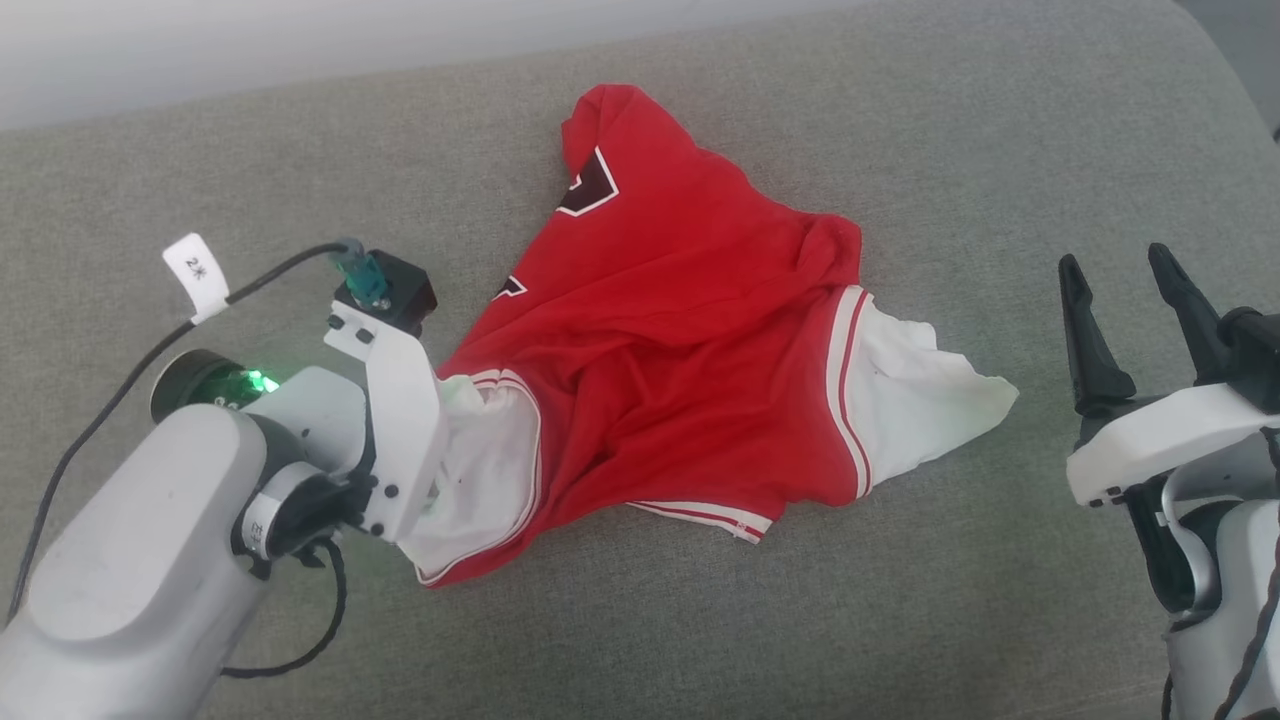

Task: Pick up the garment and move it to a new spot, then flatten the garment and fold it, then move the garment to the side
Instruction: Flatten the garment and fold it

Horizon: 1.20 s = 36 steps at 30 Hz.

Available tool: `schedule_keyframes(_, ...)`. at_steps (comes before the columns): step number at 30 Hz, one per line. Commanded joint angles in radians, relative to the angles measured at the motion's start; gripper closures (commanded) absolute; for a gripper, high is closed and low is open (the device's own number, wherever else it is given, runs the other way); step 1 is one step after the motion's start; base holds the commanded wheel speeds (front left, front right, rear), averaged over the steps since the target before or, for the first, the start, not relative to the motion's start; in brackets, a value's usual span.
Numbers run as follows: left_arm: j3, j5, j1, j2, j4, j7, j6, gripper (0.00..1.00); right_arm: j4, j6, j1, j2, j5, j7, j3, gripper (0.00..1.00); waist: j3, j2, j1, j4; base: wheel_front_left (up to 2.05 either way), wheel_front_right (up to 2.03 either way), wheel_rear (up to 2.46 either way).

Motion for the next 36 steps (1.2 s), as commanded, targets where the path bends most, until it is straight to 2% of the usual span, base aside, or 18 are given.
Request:
schedule_keyframes(1,0.008,-0.004,-0.017,-0.005,0.008,-0.012,-0.002,1.00,0.001,0.000,-0.005,0.001,0.000,-0.009,-0.004,0.00,0.001,0.0000,0.0000,0.002,0.00,0.00,0.00)
schedule_keyframes(4,0.032,-0.023,-0.024,-0.005,0.005,-0.021,0.010,1.00,0.004,0.000,-0.003,-0.002,-0.001,-0.009,-0.010,0.00,0.001,0.0000,0.0000,0.007,0.00,0.00,0.00)
schedule_keyframes(9,0.099,-0.071,-0.010,0.006,-0.044,-0.012,0.066,1.00,0.002,0.000,0.012,0.000,-0.005,-0.001,-0.024,0.00,-0.004,0.0000,0.0000,0.020,0.00,0.00,0.00)
schedule_keyframes(13,0.157,-0.096,0.027,0.045,-0.103,-0.017,0.111,1.00,-0.006,0.000,0.018,0.004,-0.007,0.005,-0.033,0.00,-0.005,0.0000,0.0000,0.027,0.00,0.00,0.00)
schedule_keyframes(18,0.230,-0.104,0.088,0.126,-0.150,-0.023,0.156,1.00,-0.001,0.000,0.023,-0.001,0.002,0.009,-0.042,0.00,-0.002,0.0000,0.0000,0.034,0.00,0.00,0.00)
schedule_keyframes(23,0.275,-0.098,0.137,0.182,-0.126,-0.039,0.174,1.00,-0.006,0.000,0.029,0.000,0.001,0.014,-0.049,0.00,0.001,0.0000,0.0000,0.038,0.00,0.00,0.00)
schedule_keyframes(27,0.294,-0.106,0.163,0.197,-0.064,-0.070,0.159,1.00,-0.010,0.000,0.031,-0.001,-0.001,0.020,-0.050,0.00,0.004,0.0000,0.0000,0.041,0.00,0.00,0.00)
schedule_keyframes(35,0.243,-0.097,0.089,0.107,0.180,-0.168,0.068,1.00,-0.005,0.000,0.016,-0.007,-0.002,0.033,-0.031,0.00,0.003,0.0000,0.0000,0.054,0.00,0.00,0.00)
schedule_keyframes(36,0.239,-0.090,0.076,0.098,0.210,-0.186,0.056,0.91,-0.005,0.000,0.016,-0.007,-0.001,0.035,-0.027,0.00,0.001,0.0000,0.0000,0.055,0.00,0.00,0.00)
